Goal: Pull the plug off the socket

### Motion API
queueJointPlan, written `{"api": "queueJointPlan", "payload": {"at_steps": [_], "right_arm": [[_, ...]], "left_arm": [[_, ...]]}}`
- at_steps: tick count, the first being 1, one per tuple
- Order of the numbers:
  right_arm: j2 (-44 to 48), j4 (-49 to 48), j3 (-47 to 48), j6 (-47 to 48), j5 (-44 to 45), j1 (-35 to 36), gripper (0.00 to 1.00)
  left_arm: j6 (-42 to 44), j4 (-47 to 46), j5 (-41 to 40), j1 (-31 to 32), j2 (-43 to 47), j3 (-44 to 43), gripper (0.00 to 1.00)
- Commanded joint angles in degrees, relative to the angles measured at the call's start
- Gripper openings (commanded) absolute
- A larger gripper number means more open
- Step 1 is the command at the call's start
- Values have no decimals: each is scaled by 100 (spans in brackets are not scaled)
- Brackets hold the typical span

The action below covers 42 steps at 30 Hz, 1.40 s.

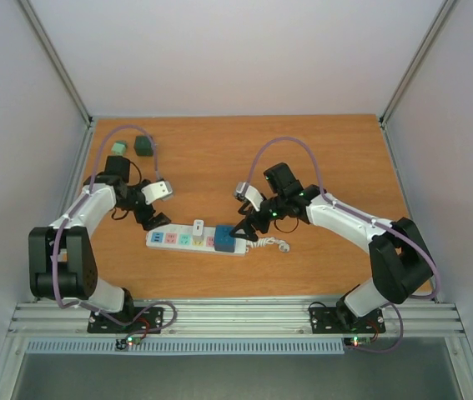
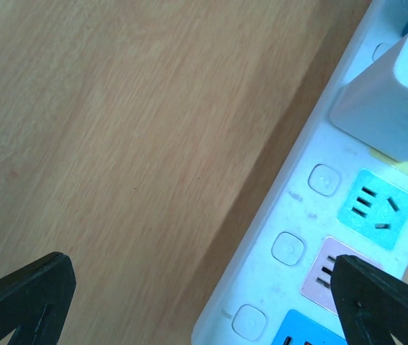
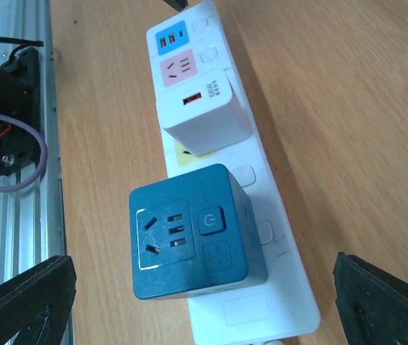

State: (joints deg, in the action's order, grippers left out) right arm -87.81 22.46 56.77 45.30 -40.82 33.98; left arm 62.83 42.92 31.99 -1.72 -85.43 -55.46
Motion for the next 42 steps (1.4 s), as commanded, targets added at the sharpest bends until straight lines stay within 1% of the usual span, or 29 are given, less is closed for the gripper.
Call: {"api": "queueJointPlan", "payload": {"at_steps": [1, 4, 6, 12, 16, 21, 24, 25, 27, 32, 36, 42], "right_arm": [[32, -145, 59, -102, -61, 90, 99], [-8, -292, 93, -337, 583, 302, 99], [-42, -317, 118, -445, 789, 361, 99], [-22, -323, 147, -626, 848, 379, 98], [7, -323, 178, -665, 1061, 385, 98], [71, -373, 126, -645, 1187, 390, 99], [161, -692, -65, -734, 1235, 388, 99], [113, -608, -59, -664, 1202, 392, 98], [-37, -333, 93, -637, 1211, 391, 98], [83, -372, 58, -536, 1112, 395, 98], [37, -186, -9, -291, 814, 391, 98], [-35, -93, -114, 47, 348, 411, 98]], "left_arm": [[123, -36, 254, 27, 157, 201, 99], [-37, -266, 265, 25, 141, 331, 99], [-165, -301, 256, 27, 44, 281, 99], [-631, -313, 337, 30, -19, 9, 99], [-918, -117, 308, 29, -87, -267, 99], [-1067, 221, 395, 27, -229, -602, 99], [-1099, 219, 437, 24, -200, -583, 99], [-1105, 191, 440, 29, -194, -547, 99], [-1078, 124, 444, 27, -218, -461, 99], [-894, 316, 571, 22, -216, -455, 97], [-504, 552, 580, 95, -128, -339, 96], [61, 638, 530, 128, -81, 16, 91]]}}
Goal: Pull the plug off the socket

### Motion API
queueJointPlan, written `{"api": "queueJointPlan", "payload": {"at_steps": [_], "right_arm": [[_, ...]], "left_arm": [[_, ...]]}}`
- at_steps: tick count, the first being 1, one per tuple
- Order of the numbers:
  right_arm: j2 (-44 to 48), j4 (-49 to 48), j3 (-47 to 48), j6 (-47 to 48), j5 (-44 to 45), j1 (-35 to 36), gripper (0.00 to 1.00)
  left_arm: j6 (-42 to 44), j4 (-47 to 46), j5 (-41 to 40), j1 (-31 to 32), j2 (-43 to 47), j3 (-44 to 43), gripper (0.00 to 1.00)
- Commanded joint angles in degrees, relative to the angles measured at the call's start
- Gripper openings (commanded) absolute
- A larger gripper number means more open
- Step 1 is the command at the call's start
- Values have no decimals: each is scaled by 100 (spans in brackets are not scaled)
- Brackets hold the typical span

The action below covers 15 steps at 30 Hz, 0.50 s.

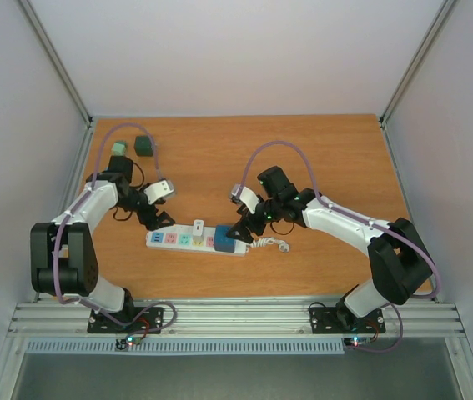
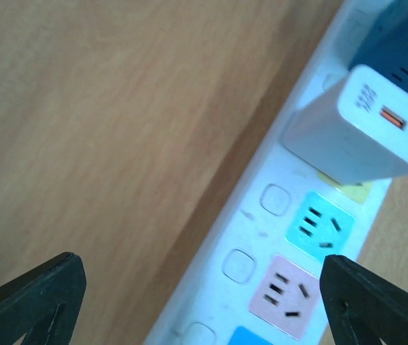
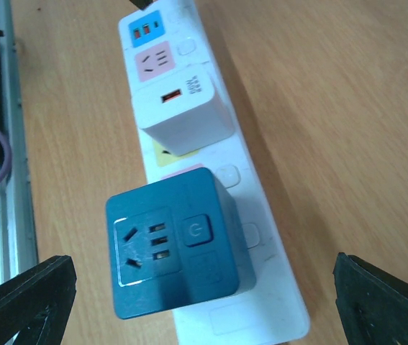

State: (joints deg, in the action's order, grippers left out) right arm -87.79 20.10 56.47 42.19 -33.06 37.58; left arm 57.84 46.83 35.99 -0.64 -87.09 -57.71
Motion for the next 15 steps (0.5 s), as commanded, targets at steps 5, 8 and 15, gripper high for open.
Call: {"api": "queueJointPlan", "payload": {"at_steps": [5, 8, 15], "right_arm": [[-64, 139, -170, 568, -518, 181, 99], [-190, 169, -159, 648, -481, 260, 98], [-368, 13, -198, 646, 7, 549, 99]], "left_arm": [[1144, 372, 185, 29, 121, 507, 88], [1408, 263, 163, 36, 147, 688, 90], [1707, 24, 294, 38, 186, 949, 97]]}}
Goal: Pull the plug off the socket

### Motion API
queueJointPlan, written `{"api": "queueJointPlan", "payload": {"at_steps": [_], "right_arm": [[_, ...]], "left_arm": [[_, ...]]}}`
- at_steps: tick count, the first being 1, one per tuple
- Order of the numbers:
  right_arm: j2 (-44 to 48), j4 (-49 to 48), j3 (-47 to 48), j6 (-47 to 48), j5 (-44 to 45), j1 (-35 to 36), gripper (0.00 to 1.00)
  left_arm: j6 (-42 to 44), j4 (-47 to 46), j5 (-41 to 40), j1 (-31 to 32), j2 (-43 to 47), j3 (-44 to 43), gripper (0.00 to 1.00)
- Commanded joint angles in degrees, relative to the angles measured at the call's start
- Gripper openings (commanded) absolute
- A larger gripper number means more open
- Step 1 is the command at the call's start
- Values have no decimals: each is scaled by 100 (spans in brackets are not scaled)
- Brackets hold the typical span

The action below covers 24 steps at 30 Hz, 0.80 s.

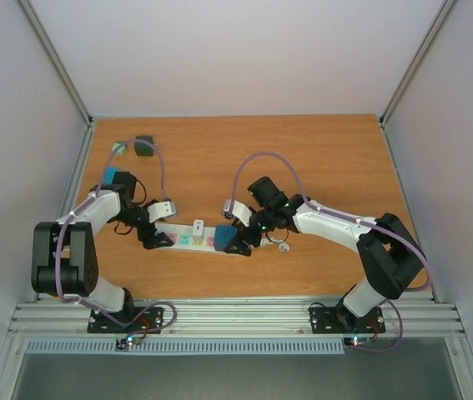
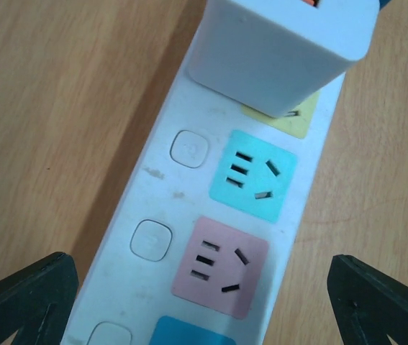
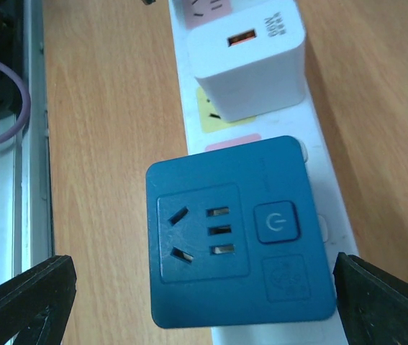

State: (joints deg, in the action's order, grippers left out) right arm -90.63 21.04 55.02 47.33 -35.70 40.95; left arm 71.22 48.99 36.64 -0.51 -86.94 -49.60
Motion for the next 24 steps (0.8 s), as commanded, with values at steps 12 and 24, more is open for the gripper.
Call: {"api": "queueJointPlan", "payload": {"at_steps": [12, 24], "right_arm": [[-434, -469, -45, 245, 1053, 528, 98], [-455, -653, -97, 371, 1126, 528, 82]], "left_arm": [[869, -488, 248, 25, 443, 557, 96], [653, -1038, 345, 501, 336, 612, 72]]}}
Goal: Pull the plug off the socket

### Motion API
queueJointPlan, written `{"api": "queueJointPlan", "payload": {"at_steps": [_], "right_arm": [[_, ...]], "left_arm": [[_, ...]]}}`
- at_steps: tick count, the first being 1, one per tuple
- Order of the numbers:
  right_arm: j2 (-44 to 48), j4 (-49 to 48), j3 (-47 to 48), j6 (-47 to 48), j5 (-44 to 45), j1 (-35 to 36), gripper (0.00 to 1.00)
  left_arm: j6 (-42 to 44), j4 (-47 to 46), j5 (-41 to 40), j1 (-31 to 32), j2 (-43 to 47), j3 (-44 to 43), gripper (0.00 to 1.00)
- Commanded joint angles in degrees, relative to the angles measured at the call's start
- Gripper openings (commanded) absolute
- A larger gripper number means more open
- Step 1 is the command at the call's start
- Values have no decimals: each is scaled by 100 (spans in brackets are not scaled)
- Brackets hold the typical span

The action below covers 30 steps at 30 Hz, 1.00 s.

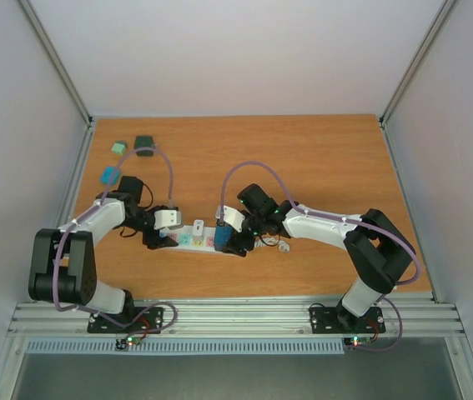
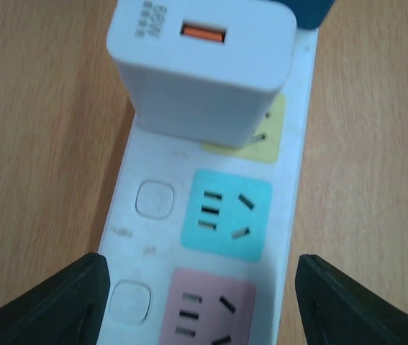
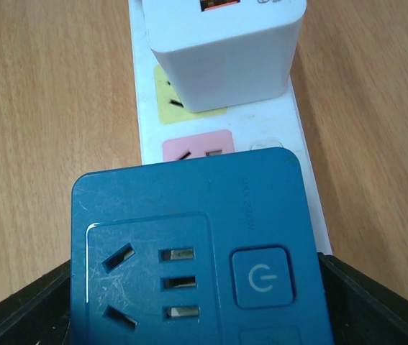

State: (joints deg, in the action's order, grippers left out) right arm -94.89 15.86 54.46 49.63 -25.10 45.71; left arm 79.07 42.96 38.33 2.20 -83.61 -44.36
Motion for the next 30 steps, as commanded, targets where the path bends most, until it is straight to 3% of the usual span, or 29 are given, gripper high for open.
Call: {"api": "queueJointPlan", "payload": {"at_steps": [1, 5, 12, 30], "right_arm": [[-29, -136, -40, 152, 67, 52, 81], [-30, -118, -40, 191, 57, 52, 73], [-41, -118, -5, 231, 14, 52, 68], [148, -153, 193, 189, -277, 52, 48]], "left_arm": [[-175, -522, 178, 300, 14, 125, 68], [-492, -1006, -124, 648, 36, 298, 57], [-515, -1049, -427, 755, -174, 262, 46], [-305, -969, -814, 782, -227, 425, 40]]}}
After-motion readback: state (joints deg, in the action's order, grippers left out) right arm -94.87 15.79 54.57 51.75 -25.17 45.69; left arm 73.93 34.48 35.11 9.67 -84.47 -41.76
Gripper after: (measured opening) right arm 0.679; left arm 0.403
